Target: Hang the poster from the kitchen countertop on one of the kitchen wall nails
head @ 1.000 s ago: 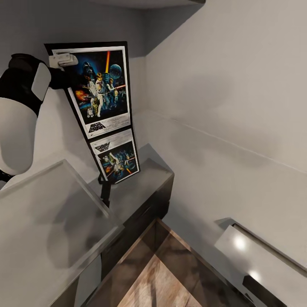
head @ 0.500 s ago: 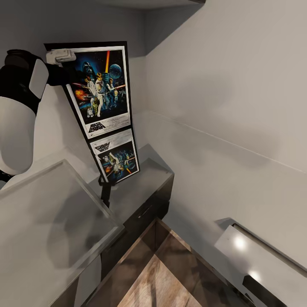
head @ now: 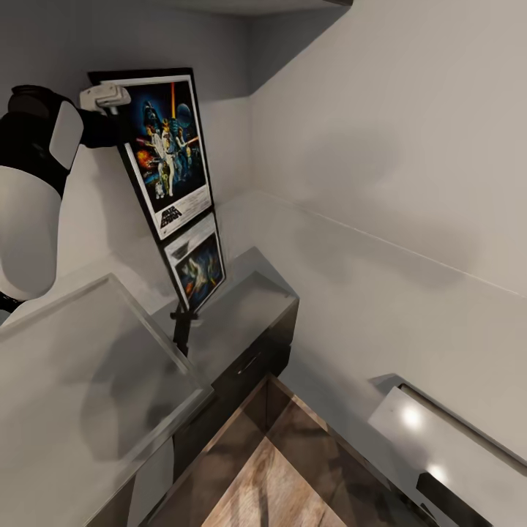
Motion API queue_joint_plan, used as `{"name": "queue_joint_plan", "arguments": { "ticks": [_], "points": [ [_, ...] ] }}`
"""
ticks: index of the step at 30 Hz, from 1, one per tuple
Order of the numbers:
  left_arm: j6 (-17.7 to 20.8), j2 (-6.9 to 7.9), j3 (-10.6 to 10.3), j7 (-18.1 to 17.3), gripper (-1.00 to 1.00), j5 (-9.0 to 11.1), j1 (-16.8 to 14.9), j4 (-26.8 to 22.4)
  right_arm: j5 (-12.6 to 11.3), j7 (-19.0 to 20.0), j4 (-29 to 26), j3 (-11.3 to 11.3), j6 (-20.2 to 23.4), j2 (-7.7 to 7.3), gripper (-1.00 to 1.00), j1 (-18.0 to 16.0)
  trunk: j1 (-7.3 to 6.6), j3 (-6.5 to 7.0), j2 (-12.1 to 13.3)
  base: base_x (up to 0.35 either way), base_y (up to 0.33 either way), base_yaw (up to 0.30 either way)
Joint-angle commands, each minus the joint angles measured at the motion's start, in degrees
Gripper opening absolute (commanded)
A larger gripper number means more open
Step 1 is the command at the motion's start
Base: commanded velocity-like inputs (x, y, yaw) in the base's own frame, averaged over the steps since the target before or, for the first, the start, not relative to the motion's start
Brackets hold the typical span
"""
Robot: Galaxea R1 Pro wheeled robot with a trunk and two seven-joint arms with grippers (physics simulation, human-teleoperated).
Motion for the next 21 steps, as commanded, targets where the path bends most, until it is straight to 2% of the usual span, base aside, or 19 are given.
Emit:
{"name": "queue_joint_plan", "arguments": {
  "ticks": [1, 5, 10, 15, 21],
  "points": [
    [0.2, 0.02, 0.3, -0.2, -1.00, -0.8, 0.0, -0.1, 0.6, -0.4, 0.2, 0.0, -0.3, 0.02, 1.00, -0.1, 0.00, -0.04, 0.0, 0.000, 0.000, 0.000],
    [0.2, 0.02, 0.3, -0.7, -1.00, -0.8, 0.0, -0.4, 0.6, -0.4, 0.2, 0.0, -0.3, 0.02, 1.00, -0.1, 0.00, -0.04, 0.0, 0.000, 0.000, 0.000],
    [0.2, 0.02, 0.3, -3.8, -1.00, -0.9, 0.0, -0.5, 0.6, -0.4, 0.2, 0.0, -0.3, 0.02, 1.00, -0.1, 0.00, -0.04, 0.0, 0.000, 0.000, 0.000],
    [0.2, 0.00, 0.2, -4.5, -1.00, -0.9, 0.0, -0.6, 0.6, -0.4, 0.2, 0.0, -0.3, 0.02, 1.00, -0.1, 0.00, -0.04, 0.0, -0.016, 0.000, 0.000],
    [0.3, -0.07, 0.2, -4.8, -1.00, -0.9, 0.0, -2.6, 0.6, -0.4, 0.2, 0.0, -0.3, 0.02, 1.00, -0.1, 0.00, -0.04, 0.0, -0.178, 0.000, 0.000]
  ]
}}
